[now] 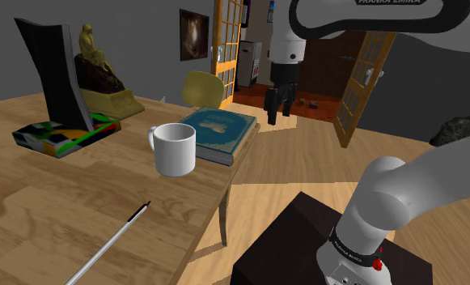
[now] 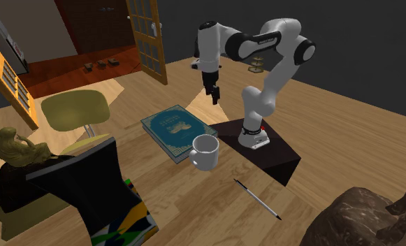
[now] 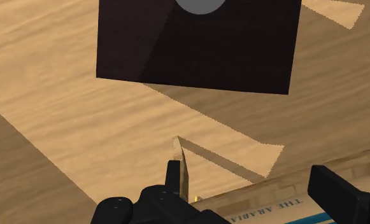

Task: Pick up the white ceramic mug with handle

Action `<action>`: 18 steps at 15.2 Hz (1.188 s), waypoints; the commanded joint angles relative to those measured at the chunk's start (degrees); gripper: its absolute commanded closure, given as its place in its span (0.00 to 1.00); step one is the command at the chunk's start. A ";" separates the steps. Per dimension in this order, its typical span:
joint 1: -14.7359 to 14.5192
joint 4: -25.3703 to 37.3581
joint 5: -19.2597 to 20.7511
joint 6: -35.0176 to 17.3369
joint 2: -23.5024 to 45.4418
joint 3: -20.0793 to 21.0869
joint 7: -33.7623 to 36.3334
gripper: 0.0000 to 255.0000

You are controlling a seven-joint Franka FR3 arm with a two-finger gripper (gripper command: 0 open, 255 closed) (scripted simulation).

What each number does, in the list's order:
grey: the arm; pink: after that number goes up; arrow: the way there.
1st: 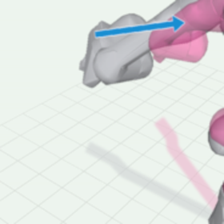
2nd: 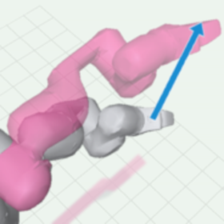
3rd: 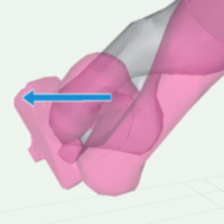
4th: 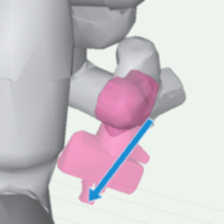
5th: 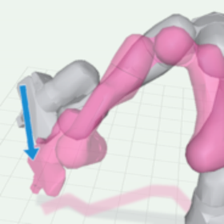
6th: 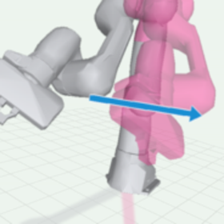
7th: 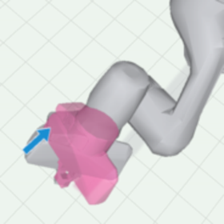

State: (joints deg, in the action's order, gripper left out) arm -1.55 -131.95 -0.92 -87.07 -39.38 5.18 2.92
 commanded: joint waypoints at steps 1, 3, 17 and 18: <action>-0.65 1.29 -1.74 -1.60 2.42 2.19 2.89 0.00; -1.18 3.06 -3.06 -2.81 4.91 4.21 5.51 0.00; -3.59 22.82 -4.44 -9.11 27.19 17.31 24.35 0.00; -3.81 24.77 -3.91 -9.28 29.12 18.15 25.80 0.00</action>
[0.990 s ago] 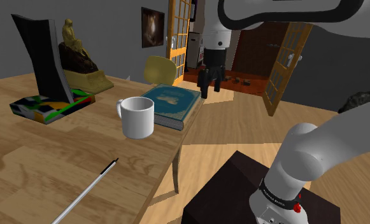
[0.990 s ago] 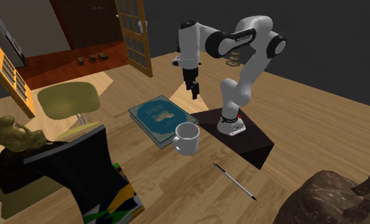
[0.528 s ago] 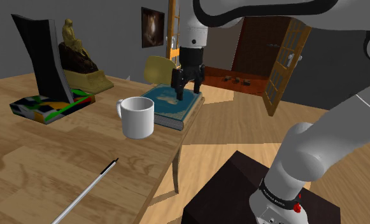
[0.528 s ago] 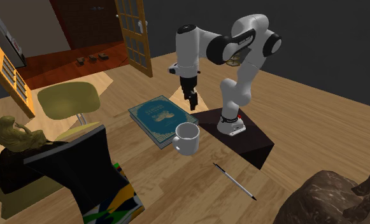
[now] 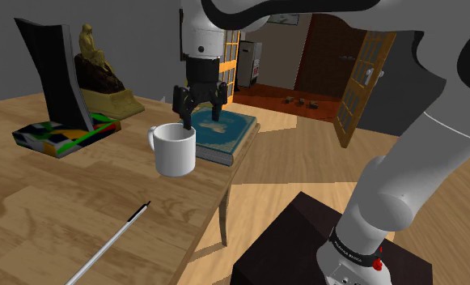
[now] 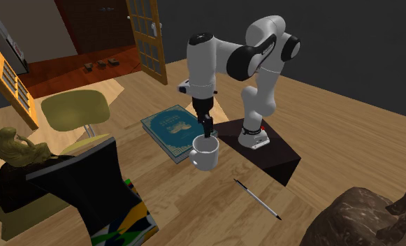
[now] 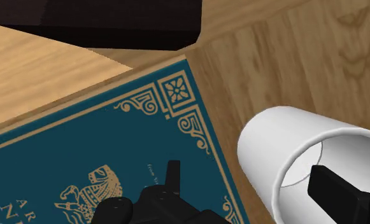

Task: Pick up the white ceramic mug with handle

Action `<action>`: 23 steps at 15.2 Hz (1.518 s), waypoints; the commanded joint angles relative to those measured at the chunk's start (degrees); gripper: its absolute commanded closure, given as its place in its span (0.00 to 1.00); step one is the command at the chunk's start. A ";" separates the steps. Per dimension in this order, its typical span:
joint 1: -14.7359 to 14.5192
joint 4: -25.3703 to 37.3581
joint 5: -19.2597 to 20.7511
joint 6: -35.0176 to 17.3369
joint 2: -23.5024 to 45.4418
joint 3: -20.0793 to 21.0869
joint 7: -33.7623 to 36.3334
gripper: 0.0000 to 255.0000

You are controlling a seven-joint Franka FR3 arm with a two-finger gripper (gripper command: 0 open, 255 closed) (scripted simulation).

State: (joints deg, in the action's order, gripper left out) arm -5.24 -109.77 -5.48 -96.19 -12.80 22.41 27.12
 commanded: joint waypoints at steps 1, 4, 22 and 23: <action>-0.37 4.64 1.28 -0.28 4.54 1.77 3.06 0.00; -0.52 3.40 1.36 -1.85 4.83 1.91 3.30 0.00; -0.60 -0.23 1.26 -5.38 4.73 2.00 3.19 1.00; -0.58 0.53 1.27 -4.61 4.72 1.97 3.21 1.00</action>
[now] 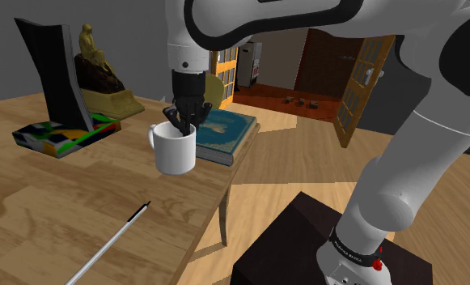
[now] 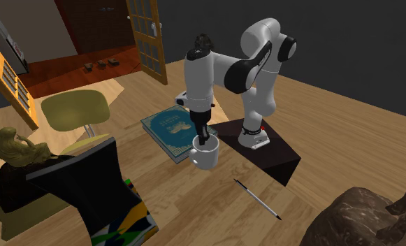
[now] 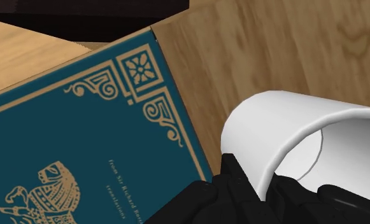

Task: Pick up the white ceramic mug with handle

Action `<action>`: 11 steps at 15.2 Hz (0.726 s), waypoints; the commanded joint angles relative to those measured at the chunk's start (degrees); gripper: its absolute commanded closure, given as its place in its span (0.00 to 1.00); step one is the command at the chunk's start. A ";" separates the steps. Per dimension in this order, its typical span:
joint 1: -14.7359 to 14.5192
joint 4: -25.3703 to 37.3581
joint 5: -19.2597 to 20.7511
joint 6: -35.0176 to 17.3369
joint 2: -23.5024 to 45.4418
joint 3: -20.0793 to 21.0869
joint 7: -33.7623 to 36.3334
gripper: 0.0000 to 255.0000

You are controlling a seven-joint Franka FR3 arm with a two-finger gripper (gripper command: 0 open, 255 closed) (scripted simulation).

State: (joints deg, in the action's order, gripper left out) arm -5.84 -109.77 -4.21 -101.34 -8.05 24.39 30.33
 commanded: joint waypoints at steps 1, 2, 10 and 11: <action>0.02 1.31 0.02 1.32 0.00 -0.04 0.02 1.00; 0.04 2.11 0.04 2.09 0.02 -0.06 0.05 1.00; 0.15 9.00 0.39 8.32 0.73 -0.12 0.39 1.00; 0.16 9.94 0.45 9.11 0.88 -0.11 0.45 1.00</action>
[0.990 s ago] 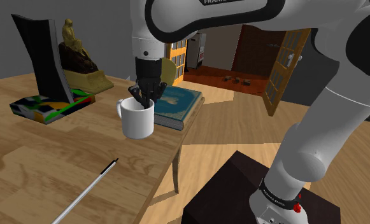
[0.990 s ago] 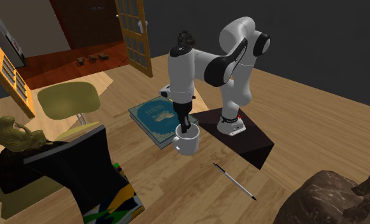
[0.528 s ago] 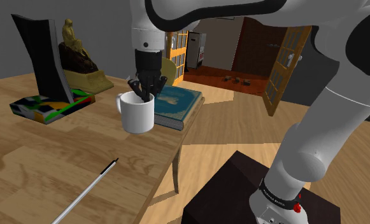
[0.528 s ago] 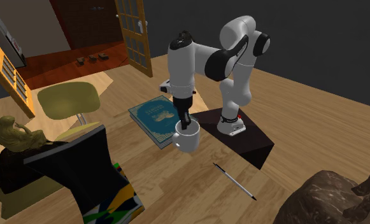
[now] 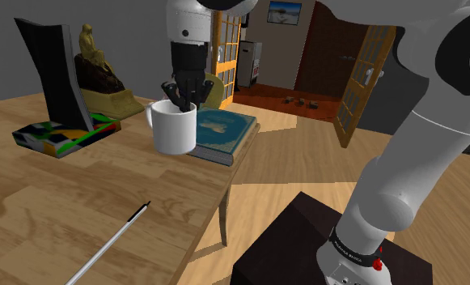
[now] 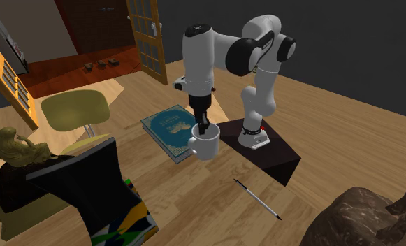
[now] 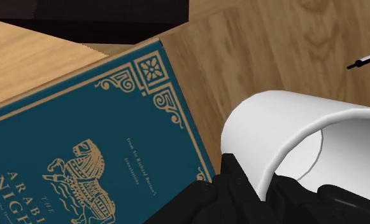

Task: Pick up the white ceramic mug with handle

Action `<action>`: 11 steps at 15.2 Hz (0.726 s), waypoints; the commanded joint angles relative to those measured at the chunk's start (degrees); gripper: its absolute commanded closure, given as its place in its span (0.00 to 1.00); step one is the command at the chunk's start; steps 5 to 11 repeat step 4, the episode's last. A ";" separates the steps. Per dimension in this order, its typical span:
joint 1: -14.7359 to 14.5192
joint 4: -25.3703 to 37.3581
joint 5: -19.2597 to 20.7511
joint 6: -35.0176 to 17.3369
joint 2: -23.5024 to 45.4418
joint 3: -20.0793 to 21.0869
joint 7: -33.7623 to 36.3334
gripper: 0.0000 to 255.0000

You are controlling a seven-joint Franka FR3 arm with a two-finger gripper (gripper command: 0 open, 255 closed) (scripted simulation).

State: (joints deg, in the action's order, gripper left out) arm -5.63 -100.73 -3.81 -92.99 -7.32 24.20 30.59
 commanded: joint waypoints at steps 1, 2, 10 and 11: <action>-0.04 1.85 0.12 1.55 0.31 0.09 0.26 1.00; -0.04 2.82 0.19 2.35 0.50 0.11 0.34 1.00; -0.04 2.97 0.21 2.47 0.52 0.11 0.35 1.00; -0.04 2.97 0.21 2.47 0.52 0.11 0.35 1.00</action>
